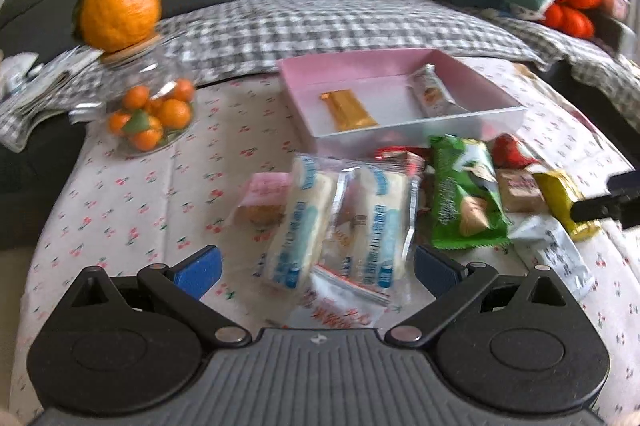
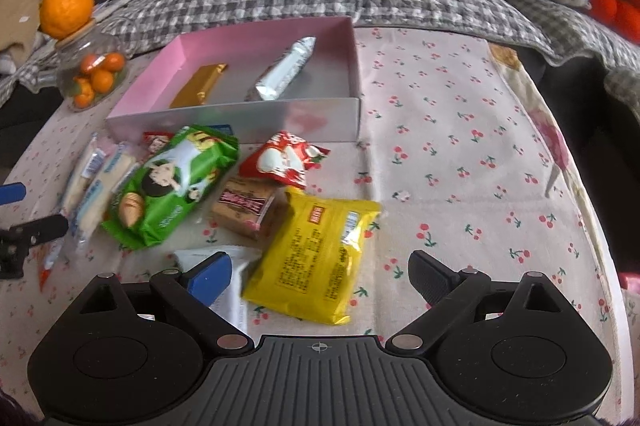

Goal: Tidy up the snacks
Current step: 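Lift both tools out of the box back toward the snack pile, then grasp the white milk-bread packet with the left tool while the right tool grasps the yellow packet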

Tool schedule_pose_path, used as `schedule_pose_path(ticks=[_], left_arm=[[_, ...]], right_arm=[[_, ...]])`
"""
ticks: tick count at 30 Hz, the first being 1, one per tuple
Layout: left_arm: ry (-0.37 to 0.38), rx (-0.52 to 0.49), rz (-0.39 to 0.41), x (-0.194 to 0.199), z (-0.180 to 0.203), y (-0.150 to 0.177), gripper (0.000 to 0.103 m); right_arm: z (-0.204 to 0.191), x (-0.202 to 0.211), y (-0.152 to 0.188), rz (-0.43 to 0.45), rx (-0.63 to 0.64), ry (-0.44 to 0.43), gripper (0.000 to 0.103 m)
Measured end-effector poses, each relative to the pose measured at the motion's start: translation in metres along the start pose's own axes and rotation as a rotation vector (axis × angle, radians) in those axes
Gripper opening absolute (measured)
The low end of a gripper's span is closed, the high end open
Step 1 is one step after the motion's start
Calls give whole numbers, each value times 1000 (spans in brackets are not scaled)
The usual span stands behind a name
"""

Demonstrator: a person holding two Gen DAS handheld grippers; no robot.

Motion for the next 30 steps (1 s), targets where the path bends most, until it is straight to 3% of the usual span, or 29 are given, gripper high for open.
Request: schedule_pose_path(ticks=[4,12,19,23,30], left_arm=[[19,-60,27,-3,8,5,94],[62,-87,30,-11,17,1,61],[67,-90,22,-18,21,-3,53],[86,-98,13,-20,27,-6,42],[66,-86,-37,-31,28,-7,35]], right_arm=[[1,-6,5,17,12,20,97],[1,-15,9,11,14,8,97],[7,-22,10,-4,-53,-6,97],[5,-22,10,2,-35,5,96],[4,-21,9,15,-22,-8,89]])
Point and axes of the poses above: each gripper's, at about its wrist camera, not at the fingertips, and x roughly against the way its jaws point, z to its right, y to its underside, the point moved 2 cm from there along -x, roughly the way its jaws point, and after that the axes turned 2 degrees about -z, right-handed, at the moved point
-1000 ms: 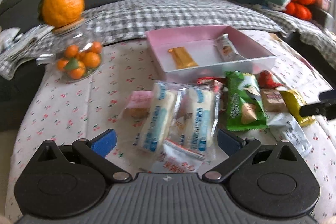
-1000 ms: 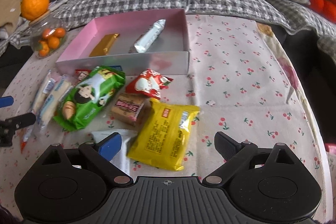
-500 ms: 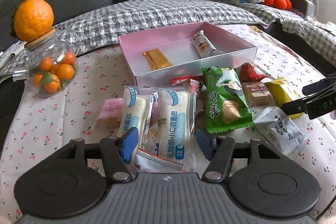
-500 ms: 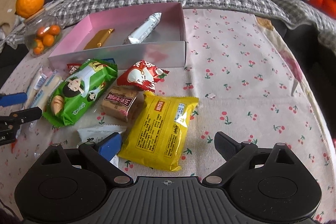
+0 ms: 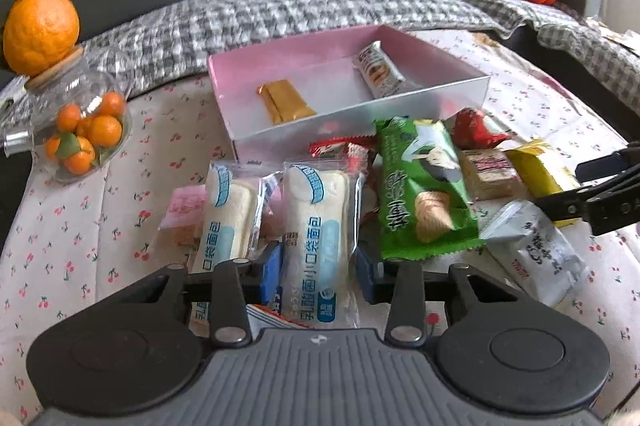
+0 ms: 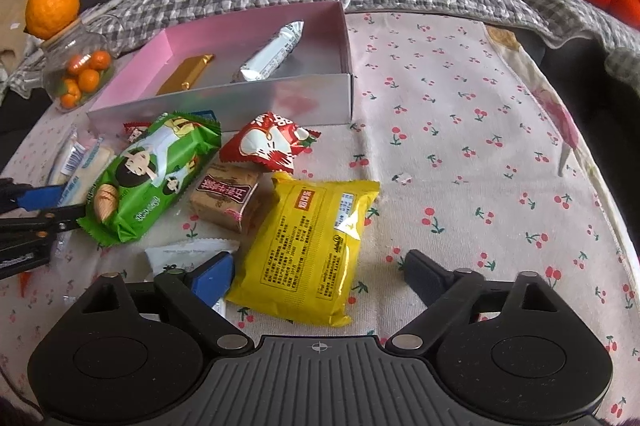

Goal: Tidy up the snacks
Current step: 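Grasp the white milk-bread packet with the left tool while the right tool grasps the yellow packet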

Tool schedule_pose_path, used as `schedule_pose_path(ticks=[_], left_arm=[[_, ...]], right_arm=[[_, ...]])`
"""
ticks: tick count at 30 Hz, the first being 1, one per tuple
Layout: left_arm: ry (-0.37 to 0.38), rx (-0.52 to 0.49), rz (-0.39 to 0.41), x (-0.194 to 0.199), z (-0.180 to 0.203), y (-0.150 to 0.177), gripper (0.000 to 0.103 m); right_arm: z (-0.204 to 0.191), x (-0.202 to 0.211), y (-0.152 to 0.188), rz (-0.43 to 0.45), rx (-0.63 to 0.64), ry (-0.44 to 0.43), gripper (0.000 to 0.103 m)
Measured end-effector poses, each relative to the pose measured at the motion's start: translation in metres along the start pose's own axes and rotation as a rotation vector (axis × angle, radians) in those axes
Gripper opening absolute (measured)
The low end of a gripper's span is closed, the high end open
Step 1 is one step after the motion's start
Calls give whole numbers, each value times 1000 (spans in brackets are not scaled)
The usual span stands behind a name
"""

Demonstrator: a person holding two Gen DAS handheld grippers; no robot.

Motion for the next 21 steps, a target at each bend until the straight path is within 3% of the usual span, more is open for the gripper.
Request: schedule_pose_path(ticks=[13,21], left_arm=[[-14,55,-16,-2,-2,-7,28],[12,78,-16,7,-2,-12,27]], right_arm=[[-15,-1,-1,7,100,0,55],[-12,1,-2,-23,68,-25,53]])
Point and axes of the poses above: each gripper's, at about its wrist camera, not at the fingertips, and x roughly against the way its jaws point, z to its right, y to its underside, the point moved 2 cm from there along -x, roughly the way its jaws point, and after that the axes turned 2 degrees about -z, right-handed, at the moved point
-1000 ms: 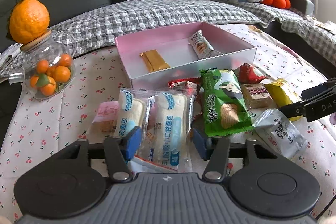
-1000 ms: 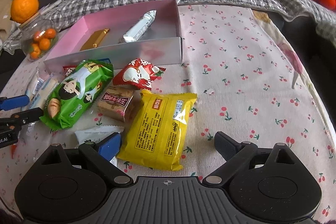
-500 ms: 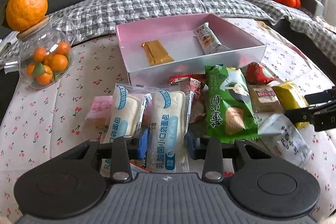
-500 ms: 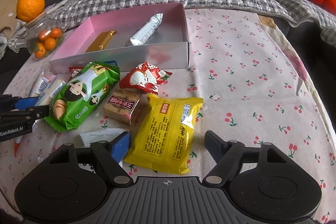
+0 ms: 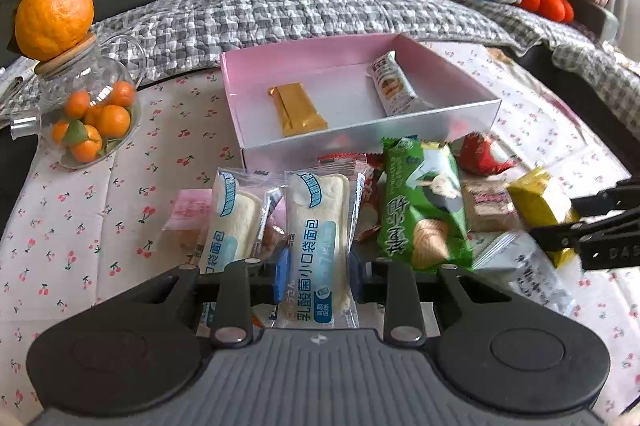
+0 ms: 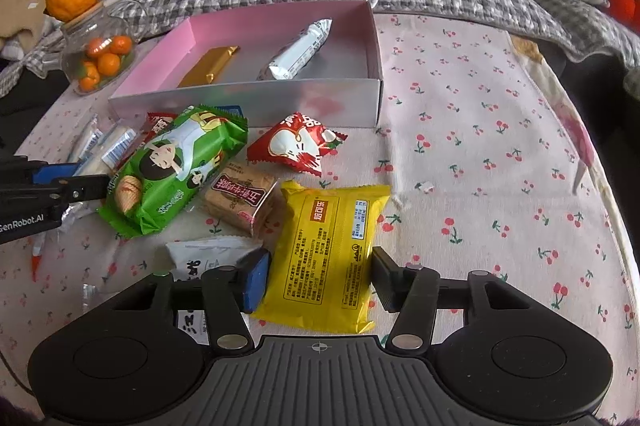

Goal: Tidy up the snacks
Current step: 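Grasp the white milk-bread packet with the left tool while the right tool grasps the yellow packet, then carry both packets into the pink box and open both tools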

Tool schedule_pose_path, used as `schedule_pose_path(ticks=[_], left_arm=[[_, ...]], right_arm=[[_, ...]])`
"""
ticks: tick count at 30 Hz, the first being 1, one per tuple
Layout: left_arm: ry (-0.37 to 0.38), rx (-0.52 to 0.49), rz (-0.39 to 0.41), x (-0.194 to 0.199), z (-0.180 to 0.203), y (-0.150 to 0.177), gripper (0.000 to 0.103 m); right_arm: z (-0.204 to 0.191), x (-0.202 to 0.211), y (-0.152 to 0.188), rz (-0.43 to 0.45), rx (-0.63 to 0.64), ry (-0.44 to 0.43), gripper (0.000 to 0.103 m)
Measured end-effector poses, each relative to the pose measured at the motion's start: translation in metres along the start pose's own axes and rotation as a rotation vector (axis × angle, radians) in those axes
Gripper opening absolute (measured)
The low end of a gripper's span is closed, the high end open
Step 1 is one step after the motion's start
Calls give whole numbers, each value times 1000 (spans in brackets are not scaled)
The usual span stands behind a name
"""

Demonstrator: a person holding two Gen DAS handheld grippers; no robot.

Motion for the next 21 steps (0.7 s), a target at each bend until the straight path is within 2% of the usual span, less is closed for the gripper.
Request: schedule_pose_path(ticks=[9,21], left_arm=[[33,37,20,8,-2,-6,26],[52,78,67,20,-2,-22,26]], right_arm=[[1,8,-1,-24,-47,-19,53],[11,26,-21,51,-138,-56,53]])
Point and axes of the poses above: each gripper's, at about its wrist camera, not at the fingertips, and x roughly against the way its jaws point, z to its right, y to its underside, the point moved 2 cm from there along -x, roughly the way its jaws point, and after that the axes turned 2 degrees about -z, right-handed, at the moved point
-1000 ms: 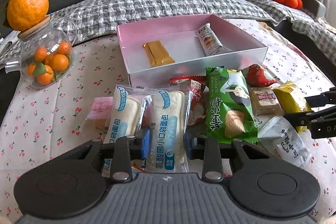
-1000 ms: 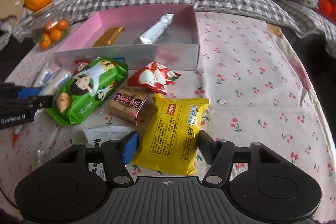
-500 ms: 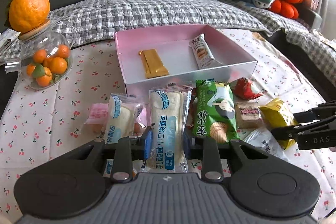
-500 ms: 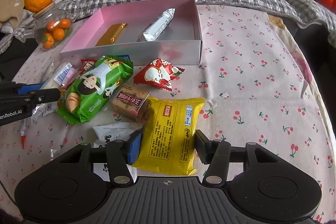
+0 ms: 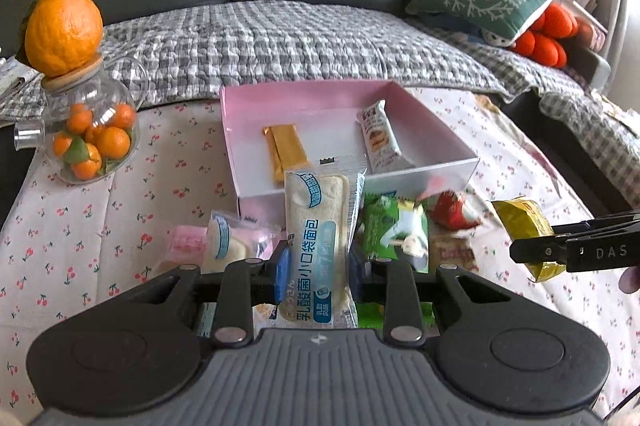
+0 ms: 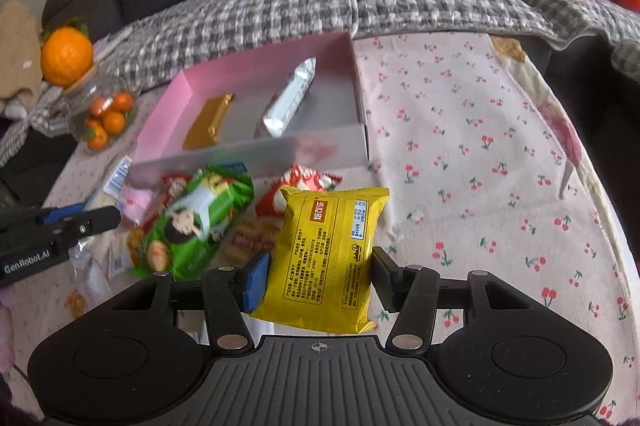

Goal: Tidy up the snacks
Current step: 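Carry both packets into the pink box and open both tools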

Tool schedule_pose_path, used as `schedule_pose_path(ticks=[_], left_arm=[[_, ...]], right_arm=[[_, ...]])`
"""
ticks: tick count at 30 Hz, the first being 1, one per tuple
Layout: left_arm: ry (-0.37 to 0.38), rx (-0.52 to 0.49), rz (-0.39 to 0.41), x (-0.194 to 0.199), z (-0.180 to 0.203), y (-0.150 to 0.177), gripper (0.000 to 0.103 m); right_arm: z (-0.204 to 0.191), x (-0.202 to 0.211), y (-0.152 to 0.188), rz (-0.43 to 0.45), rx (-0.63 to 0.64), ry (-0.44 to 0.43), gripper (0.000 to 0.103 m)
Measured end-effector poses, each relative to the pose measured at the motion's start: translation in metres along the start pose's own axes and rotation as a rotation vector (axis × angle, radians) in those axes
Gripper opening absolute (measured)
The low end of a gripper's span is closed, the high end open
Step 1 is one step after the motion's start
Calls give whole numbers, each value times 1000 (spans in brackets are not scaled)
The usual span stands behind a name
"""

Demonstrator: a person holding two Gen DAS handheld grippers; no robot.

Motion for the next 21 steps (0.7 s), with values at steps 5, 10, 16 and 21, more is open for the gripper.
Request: schedule_pose_path(ticks=[5,10,16,21], left_arm=[[6,20,18,0,2,-9,26],[5,39,34,-3,5,-20,26],[4,65,43,-11,10,-32,26],[-9,112,30,-22,10,-41,26]], right_arm=[[-3,2,-15,34,-24,-9,53],[-4,0,-31,56,-61,-13,53],[-7,-7,-51,76,-91,-25,53],[-11,-18,-66,80,-91,-36,53]])
Point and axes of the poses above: each gripper's, at about its wrist camera, not at the fingertips, and x roughly against the way its jaws point, z to its right, y to its underside, the point moved 2 cm from there along -x, roughly the way its jaws point, and after that the axes turned 2 degrees about -z, right-handed, at the moved point
